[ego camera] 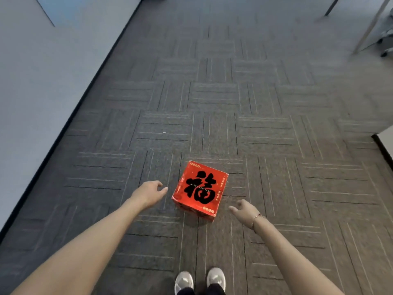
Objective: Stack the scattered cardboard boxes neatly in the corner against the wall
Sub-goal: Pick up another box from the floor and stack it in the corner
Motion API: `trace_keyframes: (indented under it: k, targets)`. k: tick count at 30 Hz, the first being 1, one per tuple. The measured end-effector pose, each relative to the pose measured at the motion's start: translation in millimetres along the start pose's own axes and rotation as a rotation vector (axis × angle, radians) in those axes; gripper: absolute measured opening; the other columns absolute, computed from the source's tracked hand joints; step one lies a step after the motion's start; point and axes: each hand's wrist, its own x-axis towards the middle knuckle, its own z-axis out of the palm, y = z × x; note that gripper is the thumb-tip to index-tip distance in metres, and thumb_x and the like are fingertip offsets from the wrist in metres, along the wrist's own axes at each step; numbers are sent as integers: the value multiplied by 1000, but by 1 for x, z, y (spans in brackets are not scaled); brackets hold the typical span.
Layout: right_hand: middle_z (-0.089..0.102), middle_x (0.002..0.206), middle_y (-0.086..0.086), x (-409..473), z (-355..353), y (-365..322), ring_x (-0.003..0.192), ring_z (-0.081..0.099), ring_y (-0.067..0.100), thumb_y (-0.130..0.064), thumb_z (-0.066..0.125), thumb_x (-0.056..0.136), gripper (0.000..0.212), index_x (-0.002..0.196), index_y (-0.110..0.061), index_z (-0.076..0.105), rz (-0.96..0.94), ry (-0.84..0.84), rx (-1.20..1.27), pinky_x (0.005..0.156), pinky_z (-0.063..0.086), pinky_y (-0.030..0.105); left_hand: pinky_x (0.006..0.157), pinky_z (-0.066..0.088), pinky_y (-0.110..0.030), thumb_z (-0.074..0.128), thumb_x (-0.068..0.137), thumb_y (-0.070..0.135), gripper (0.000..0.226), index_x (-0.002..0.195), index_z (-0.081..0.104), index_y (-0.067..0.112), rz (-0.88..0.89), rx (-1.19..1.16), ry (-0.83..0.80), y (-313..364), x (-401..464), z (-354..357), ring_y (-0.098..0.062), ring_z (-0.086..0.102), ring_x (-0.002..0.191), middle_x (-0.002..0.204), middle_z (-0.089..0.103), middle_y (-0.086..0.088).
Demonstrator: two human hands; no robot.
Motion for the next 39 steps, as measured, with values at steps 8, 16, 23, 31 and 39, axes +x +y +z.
trace_keyframes:
  k: [8,16,23,31,39]
  targets:
    - [42,143,12,143,41,21,128,45,24,-38,45,96,58,143,-7,30,93,33,83,97,39,30,100,44,-36,45,95,47,54,137,46,14,-47,-7,-69,-26,141,64,-21,53,120,135,53,-6]
    - [43,141,12,285,111,82,126,45,26,-43,44,95,61,144,-11,27,174,37,130,98,39,34,101,40,-35,48,94,47,58,140,43,12,-90,-71,-89,-55,275,174,-24,50,124,136,52,-11]
    - [39,145,14,391,173,113,134,39,28,-41,48,94,67,148,-15,17,156,57,279,105,34,36,92,40,-32,54,92,39,44,126,54,11,-55,-107,-65,-75,361,267,-26,52,117,125,56,-14]
    - [47,139,12,435,209,138,128,46,29,-36,53,93,68,148,-19,16,147,137,385,103,39,39,96,39,-35,61,90,37,60,138,38,9,-139,-202,5,-82,412,315,-29,50,122,132,55,-11]
    - [63,115,-2,427,198,141,108,58,18,-26,57,90,35,125,-22,54,103,236,526,93,45,31,92,44,-36,65,85,44,60,131,45,11,-59,-118,20,-64,402,302,-28,56,115,123,61,-10]
